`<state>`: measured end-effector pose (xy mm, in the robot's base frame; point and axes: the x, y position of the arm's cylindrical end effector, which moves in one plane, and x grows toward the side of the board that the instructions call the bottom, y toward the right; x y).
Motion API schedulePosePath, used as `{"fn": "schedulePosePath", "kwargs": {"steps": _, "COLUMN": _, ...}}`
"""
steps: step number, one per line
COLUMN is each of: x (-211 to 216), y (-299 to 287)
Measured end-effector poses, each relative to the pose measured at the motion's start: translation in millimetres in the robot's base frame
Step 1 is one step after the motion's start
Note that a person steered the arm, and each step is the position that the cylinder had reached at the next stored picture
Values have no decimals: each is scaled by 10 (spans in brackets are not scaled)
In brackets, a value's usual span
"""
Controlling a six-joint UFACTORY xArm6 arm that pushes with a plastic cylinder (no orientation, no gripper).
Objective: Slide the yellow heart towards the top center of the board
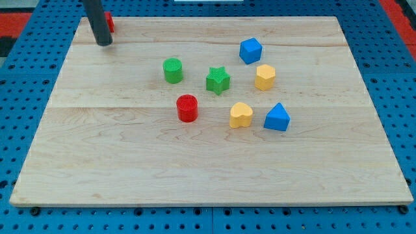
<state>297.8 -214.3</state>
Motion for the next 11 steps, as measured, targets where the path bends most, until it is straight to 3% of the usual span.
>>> {"fn": "schedulePosePath", "kwargs": {"steps": 2, "x": 1473, "y": 455}}
{"fn": "schedulePosePath", "kwargs": {"steps": 3, "x": 2060, "y": 1052}}
{"fn": "schedulePosePath", "kwargs": {"steps": 4, "x": 2236, "y": 1880}}
{"fn": "schedulePosePath", "kwargs": {"steps": 5, "x": 2214, "y": 2522}}
{"fn": "schedulePosePath", "kwargs": {"steps": 7, "x": 1832, "y": 2901}}
{"fn": "schedulePosePath", "kwargs": {"steps": 9, "x": 1623, "y": 2679}}
{"fn": "schedulePosePath", "kwargs": {"steps": 11, "x": 1350, "y": 1905}}
